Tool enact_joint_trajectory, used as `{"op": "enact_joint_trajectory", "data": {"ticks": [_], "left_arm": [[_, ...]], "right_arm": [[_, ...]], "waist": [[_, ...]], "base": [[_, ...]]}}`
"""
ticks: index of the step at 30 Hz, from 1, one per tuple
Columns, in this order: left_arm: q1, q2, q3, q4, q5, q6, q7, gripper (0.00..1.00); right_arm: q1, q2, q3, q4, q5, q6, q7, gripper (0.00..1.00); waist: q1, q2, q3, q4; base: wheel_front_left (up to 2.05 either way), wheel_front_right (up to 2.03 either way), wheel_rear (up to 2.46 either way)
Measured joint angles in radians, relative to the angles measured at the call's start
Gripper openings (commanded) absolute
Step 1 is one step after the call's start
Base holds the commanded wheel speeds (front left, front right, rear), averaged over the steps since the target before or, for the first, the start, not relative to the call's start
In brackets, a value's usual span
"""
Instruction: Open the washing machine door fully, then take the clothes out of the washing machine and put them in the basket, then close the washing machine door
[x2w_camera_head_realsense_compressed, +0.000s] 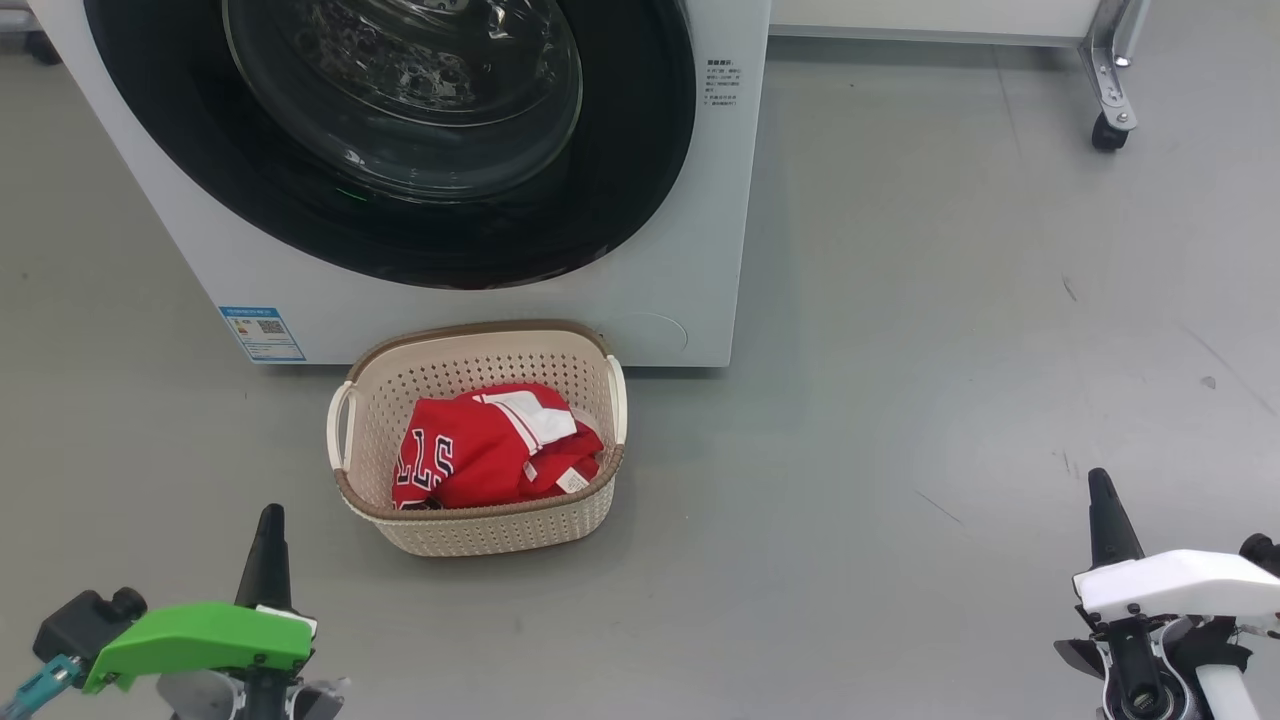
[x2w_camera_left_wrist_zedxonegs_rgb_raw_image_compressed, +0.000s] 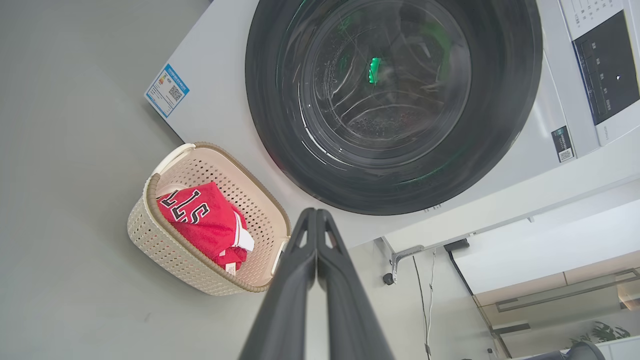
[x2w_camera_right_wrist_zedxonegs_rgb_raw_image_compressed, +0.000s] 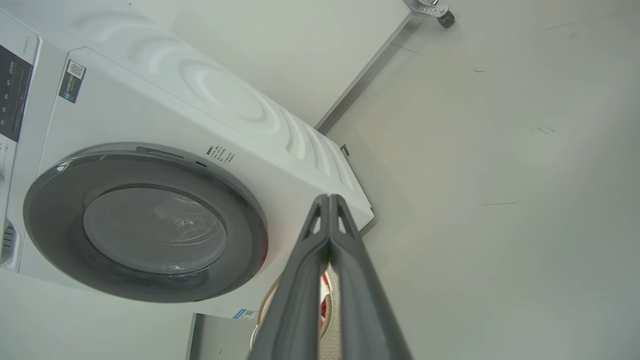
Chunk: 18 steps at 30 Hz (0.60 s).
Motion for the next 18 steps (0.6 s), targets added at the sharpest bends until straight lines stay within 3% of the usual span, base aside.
{"op": "enact_joint_trajectory", "data": {"ticks": [18], "left_arm": [[0.000,0.001,0.036,-0.023,-0.207,-0.009,0.071,0.00]], "right_arm": [[-0.012,0.013,-0.046,0.010,0.230,0.013,0.069,0.00]], "waist": [[0.0000,0.0000,-0.016,-0.003]], "base": [[0.00,0.00,0.00]]}}
